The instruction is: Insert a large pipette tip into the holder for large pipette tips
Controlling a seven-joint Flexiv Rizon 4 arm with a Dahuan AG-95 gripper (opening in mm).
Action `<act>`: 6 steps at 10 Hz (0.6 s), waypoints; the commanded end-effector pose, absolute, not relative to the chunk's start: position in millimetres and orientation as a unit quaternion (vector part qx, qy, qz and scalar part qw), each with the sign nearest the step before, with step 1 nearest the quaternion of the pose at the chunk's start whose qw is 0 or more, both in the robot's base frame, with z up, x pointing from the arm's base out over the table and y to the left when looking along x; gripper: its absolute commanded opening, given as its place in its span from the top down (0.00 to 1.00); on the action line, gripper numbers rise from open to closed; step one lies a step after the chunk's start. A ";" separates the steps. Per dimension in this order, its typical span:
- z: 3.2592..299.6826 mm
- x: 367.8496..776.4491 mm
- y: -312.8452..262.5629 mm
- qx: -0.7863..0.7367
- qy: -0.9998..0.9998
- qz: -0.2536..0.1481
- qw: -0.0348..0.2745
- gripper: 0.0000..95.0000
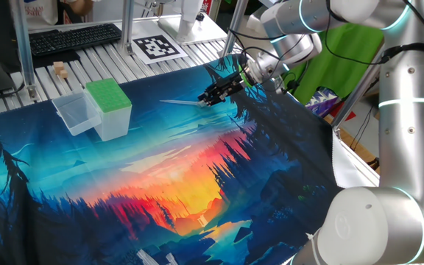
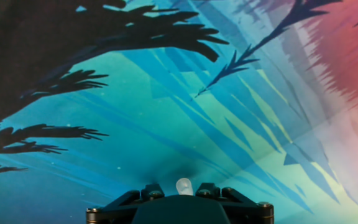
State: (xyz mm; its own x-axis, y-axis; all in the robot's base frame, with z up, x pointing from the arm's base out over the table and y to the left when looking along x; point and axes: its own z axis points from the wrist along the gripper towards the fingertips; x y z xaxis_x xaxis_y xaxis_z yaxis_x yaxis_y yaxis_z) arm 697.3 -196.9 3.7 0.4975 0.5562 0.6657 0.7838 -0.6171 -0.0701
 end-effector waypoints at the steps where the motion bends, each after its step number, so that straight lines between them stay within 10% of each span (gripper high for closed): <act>1: 4.8 695.1 -195.2 -0.844 -0.398 -0.308 0.185 0.60; 5: 3.4 693.5 -192.8 -0.843 -0.399 -0.311 0.182 0.60; 6: 2.5 693.5 -192.8 -0.843 -0.400 -0.311 0.181 0.80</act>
State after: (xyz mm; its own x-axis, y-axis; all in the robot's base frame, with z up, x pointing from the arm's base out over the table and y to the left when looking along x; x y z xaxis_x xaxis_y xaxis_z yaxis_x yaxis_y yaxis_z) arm 693.6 -193.1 2.5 0.4867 0.5625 0.6683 0.7866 -0.6150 -0.0552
